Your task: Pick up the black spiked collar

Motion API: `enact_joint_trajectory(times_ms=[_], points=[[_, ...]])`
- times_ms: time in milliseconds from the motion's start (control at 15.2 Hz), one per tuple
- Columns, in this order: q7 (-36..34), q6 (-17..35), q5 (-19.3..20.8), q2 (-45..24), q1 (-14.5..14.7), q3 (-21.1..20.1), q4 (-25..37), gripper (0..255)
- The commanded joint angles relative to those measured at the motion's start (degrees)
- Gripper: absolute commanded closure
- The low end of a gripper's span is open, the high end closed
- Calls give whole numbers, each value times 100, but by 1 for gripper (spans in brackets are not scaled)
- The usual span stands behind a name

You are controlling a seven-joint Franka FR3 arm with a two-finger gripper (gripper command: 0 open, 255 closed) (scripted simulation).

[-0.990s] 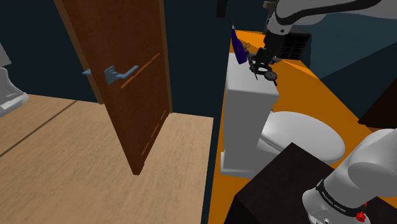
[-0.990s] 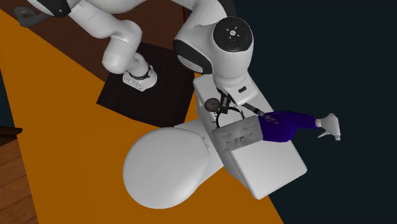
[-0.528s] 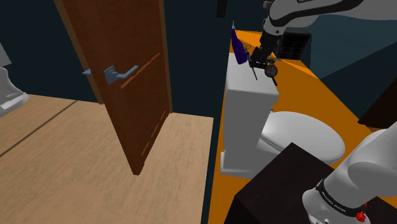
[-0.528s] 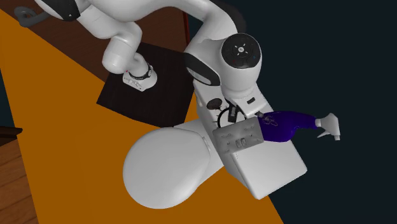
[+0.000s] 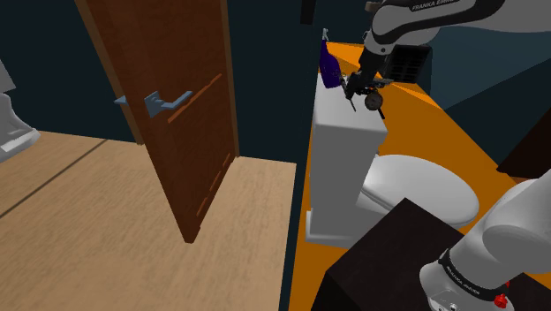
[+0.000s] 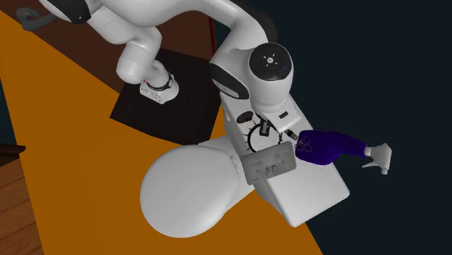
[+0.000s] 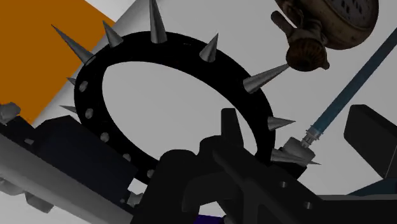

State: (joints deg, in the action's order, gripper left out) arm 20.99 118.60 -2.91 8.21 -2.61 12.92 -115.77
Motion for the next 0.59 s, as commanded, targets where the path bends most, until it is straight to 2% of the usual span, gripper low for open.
enact_joint_trajectory(times_ms=[0,396,528], points=[[3,12,25,-41,-23,30,-50,255],[-12,16,22,-63,-15,21,-31,255],[-26,-137,31,-44,-15,17,103,255]])
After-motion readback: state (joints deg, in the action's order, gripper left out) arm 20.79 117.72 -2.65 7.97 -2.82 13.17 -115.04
